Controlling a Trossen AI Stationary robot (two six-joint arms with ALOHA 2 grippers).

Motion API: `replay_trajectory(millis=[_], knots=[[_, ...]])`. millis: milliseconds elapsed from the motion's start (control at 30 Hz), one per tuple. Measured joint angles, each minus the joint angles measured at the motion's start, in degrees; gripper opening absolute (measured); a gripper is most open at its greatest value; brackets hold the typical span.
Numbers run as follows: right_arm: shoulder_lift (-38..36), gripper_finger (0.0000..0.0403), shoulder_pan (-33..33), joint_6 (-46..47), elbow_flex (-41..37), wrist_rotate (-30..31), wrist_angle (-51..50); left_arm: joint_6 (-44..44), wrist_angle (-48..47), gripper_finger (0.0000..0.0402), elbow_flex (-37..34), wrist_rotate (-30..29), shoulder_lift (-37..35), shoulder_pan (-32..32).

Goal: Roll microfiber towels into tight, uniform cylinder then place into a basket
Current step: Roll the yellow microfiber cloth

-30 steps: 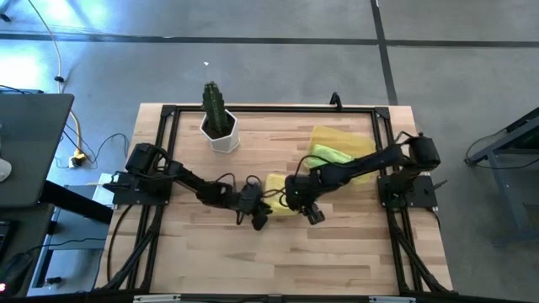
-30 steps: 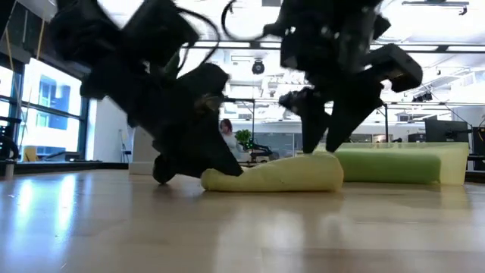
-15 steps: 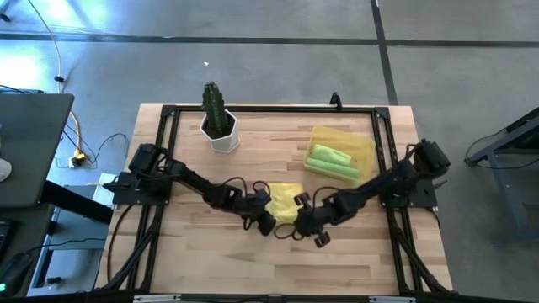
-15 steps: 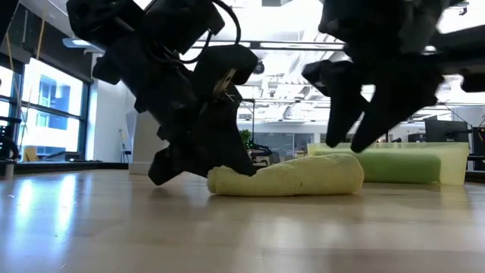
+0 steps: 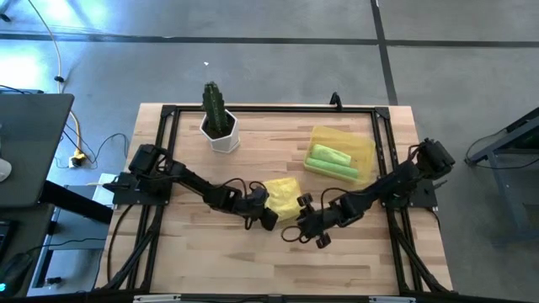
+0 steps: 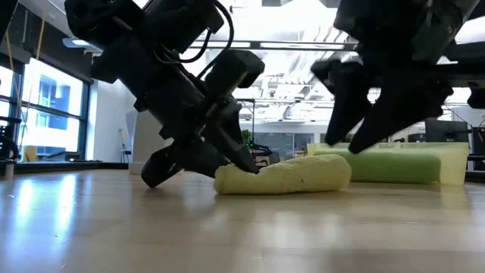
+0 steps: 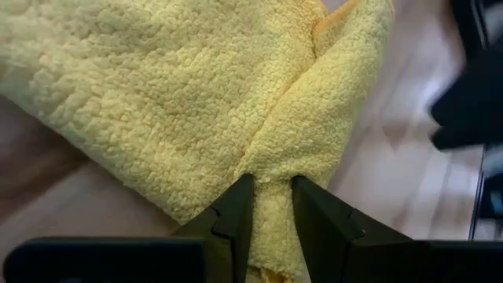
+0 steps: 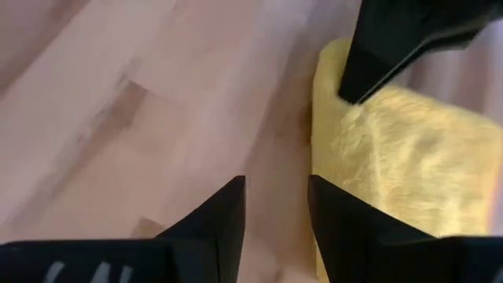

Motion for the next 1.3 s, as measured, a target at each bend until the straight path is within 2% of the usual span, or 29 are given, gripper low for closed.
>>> replay_trajectory(millis=[133, 233, 400, 567, 700, 933, 1167, 1300], knots=[[-2.15, 0.0129, 0.48, -3.49, 0.04, 4.21, -3.63, -3.57, -0.22, 0.0059, 0.40, -4.90, 0.08, -0.84], [-2.63, 0.0129, -0.03, -3.86, 0.04, 5.20, -6.55, -4.43, -0.70, 0.0035, 1.35, -7.76, 0.20, -1.27], [-2.63, 0.0129, -2.46, -6.37, 0.04, 5.68, -9.43, -3.16, -0.31, 0.0006, 3.10, -8.20, 0.17, -1.22], [-2.61, 0.0129, -5.71, -8.37, -0.16, 4.91, -10.15, -3.19, -0.80, 0.0004, 3.35, -9.27, 0.11, -1.03], [-2.61, 0.0129, -8.07, -8.90, -4.09, 4.34, -6.29, -3.84, -2.56, 0.0007, 3.37, -9.68, 0.09, -1.01], [-2.61, 0.0129, -10.60, -9.40, -12.68, 3.32, 8.20, -3.83, -4.81, 0.0007, 3.44, -10.35, 0.37, -0.47], [-2.78, 0.0127, -11.06, -8.11, -15.94, 2.85, 12.28, -2.23, -3.31, 0.0009, 3.45, -8.03, 1.60, 0.24], [-2.80, 0.0101, -11.22, -6.66, -16.35, 1.17, 12.34, 0.79, -1.65, 0.0025, 3.50, -6.07, 2.09, 0.26]])
